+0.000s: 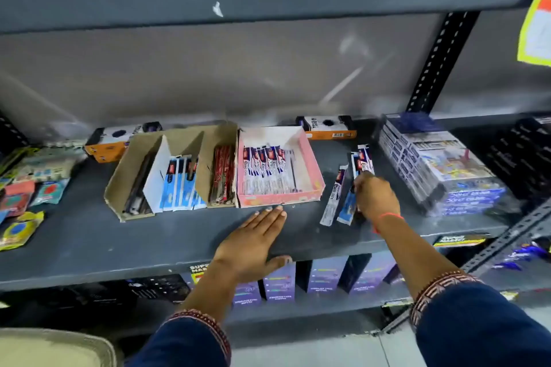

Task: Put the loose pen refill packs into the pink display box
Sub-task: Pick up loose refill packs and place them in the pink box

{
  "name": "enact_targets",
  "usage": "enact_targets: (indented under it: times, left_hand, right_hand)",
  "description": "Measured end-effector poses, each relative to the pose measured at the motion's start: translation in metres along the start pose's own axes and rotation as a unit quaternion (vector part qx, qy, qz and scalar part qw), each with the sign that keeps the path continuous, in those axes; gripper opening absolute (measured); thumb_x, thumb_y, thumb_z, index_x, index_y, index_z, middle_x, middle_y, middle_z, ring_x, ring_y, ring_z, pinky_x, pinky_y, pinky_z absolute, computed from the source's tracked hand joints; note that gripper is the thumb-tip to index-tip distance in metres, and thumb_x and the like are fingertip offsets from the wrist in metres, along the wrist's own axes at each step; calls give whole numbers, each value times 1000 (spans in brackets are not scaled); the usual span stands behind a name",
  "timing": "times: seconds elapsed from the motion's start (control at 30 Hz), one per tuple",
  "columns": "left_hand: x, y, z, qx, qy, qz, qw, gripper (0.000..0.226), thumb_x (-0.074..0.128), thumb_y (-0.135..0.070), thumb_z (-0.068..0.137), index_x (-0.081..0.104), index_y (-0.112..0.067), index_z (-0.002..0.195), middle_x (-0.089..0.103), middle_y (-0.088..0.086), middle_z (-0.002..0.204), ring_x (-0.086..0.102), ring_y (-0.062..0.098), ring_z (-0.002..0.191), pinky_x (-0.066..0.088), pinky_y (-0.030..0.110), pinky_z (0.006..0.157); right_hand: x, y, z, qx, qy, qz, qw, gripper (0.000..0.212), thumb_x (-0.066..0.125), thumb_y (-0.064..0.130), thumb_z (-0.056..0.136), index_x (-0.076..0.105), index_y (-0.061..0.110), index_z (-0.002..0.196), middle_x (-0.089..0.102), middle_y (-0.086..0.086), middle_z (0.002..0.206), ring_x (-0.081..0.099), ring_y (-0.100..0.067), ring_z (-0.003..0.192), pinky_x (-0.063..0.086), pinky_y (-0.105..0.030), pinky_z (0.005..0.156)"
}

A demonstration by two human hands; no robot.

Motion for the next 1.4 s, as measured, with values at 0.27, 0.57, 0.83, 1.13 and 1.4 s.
enact_targets:
  times: [0.27, 0.57, 0.83, 1.13, 1.4]
  left_hand:
    - [-5, 0, 1, 18, -33, 3, 999, 87, 15, -72, 86, -13, -19, 148, -27, -9, 146, -28, 7, 132, -28, 18, 101]
    - [-15, -4, -2, 24, -44, -21, 999, 86, 21, -69, 88, -9, -17, 150, -26, -8, 145, -29, 6, 131, -30, 15, 99]
    - [-12, -4, -1, 33, -30, -14, 999, 85, 16, -68, 89, -15, -15, 148, -30, -4, 144, -33, 10, 129, -28, 21, 100]
    - [-12, -3, 0, 26, -41, -21, 999, 88, 19, -70, 87, -10, -15, 149, -23, -7, 145, -27, 6, 129, -26, 23, 101]
    - [-12, -2, 1, 18, -45, -23, 999, 87, 23, -69, 88, -7, -15, 150, -8, 0, 158, -10, 13, 142, -19, 21, 104]
  right_hand:
    - [1, -14, 22, 97, 30, 8, 995, 29, 47, 1, 88, 48, -6, 117, 58, -31, 121, 57, -44, 111, 48, -46, 91]
    - [10, -17, 18, 179, 121, 119, 969, 20, 61, 1, 80, 62, -3, 99, 58, -20, 85, 51, -23, 52, 40, -23, 45]
    - [-9, 21, -21, 136, 113, 513, 840, 25, 68, -4, 78, 57, 15, 64, 59, 6, 42, 41, -3, 36, 29, -15, 38]
    - [-16, 64, -102, 3, 136, 641, 755, 21, 71, -2, 60, 63, 16, 52, 68, 3, 50, 62, -2, 47, 49, -12, 46]
    - [-20, 78, -106, -18, 154, 614, 774, 7, 76, 17, 50, 69, 19, 51, 71, 3, 57, 62, -4, 52, 51, -15, 52]
Point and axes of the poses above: each hand's wrist, its own z-axis towards the middle knuckle, its own x-axis out of the palm, y = z × x, the point moved 8 cm from there along z, towards the middle knuckle
